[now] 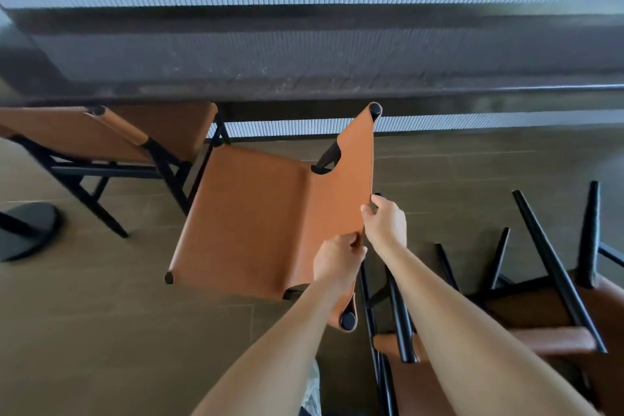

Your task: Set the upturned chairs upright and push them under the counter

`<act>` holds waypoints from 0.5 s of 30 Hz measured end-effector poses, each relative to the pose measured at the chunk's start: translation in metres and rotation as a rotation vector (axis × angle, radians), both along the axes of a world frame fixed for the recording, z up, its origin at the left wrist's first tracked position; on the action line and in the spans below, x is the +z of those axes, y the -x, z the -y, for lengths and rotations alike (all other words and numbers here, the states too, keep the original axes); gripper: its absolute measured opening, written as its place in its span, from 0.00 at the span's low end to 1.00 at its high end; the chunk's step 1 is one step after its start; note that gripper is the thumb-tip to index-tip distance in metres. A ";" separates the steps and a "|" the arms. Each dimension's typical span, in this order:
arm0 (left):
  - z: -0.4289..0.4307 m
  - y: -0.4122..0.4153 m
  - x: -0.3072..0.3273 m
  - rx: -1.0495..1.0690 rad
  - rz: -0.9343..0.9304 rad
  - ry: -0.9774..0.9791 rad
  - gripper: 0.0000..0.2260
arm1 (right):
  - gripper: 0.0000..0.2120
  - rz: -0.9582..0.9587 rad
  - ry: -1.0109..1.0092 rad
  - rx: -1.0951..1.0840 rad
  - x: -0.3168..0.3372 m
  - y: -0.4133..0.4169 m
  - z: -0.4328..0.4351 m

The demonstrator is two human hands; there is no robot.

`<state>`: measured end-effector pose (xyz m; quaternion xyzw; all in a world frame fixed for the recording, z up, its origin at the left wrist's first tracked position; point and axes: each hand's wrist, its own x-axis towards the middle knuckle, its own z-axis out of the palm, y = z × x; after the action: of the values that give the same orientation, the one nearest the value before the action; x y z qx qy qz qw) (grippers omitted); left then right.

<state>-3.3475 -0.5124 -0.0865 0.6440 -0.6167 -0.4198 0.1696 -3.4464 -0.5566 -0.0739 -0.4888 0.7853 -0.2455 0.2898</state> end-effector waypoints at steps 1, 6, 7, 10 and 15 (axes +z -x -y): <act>0.009 0.001 0.001 -0.005 -0.002 0.008 0.08 | 0.10 0.006 0.003 -0.006 -0.001 0.001 0.011; 0.051 0.005 0.003 -0.005 0.015 0.018 0.08 | 0.10 0.007 -0.003 -0.017 -0.002 0.007 0.062; 0.059 0.007 0.003 -0.001 0.013 0.019 0.08 | 0.11 0.012 -0.006 -0.019 -0.002 0.008 0.072; 0.080 0.012 0.004 0.004 0.003 0.018 0.08 | 0.14 0.034 -0.007 -0.026 -0.006 0.013 0.095; 0.116 0.021 0.003 0.015 0.042 0.039 0.06 | 0.17 0.071 -0.019 0.000 -0.015 0.024 0.134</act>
<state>-3.3690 -0.6280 -0.0835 0.6538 -0.6233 -0.3927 0.1726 -3.4700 -0.6907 -0.0884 -0.4769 0.7769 -0.2552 0.3222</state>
